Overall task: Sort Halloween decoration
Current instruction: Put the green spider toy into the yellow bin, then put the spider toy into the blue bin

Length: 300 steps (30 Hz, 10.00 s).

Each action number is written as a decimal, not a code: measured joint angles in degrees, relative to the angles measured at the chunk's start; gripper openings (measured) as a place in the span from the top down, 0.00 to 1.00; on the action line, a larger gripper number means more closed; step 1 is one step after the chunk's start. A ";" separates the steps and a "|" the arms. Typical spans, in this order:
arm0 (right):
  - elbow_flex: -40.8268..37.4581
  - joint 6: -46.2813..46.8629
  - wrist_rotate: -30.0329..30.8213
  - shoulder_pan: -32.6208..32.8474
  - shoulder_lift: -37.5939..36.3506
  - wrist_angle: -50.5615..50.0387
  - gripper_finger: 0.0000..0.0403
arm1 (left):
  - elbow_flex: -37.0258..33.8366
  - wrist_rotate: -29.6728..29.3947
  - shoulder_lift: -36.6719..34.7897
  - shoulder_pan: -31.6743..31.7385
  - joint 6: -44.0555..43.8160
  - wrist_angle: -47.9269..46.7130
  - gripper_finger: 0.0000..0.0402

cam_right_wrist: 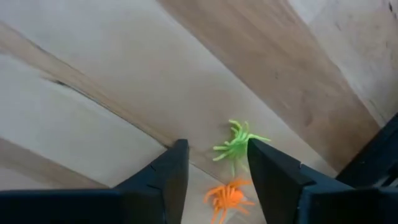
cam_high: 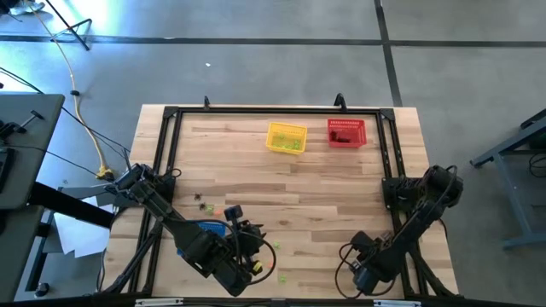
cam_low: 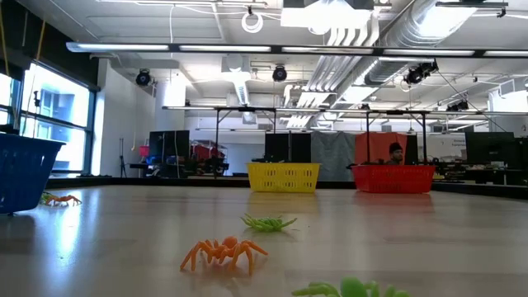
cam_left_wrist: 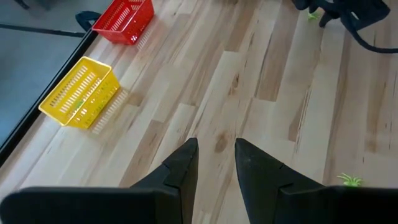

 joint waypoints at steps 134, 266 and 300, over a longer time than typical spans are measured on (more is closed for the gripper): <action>-0.06 -69.20 57.96 -8.17 -24.04 43.54 1.00 | -8.46 16.88 1.09 12.98 43.29 50.10 0.97; -0.09 10.32 -4.37 3.77 -6.69 4.10 0.63 | -20.92 19.48 -12.68 3.26 31.02 43.66 0.75; -5.07 -1.01 -7.69 3.72 -0.11 9.69 0.64 | -21.00 11.72 -12.61 -0.57 26.28 46.75 0.75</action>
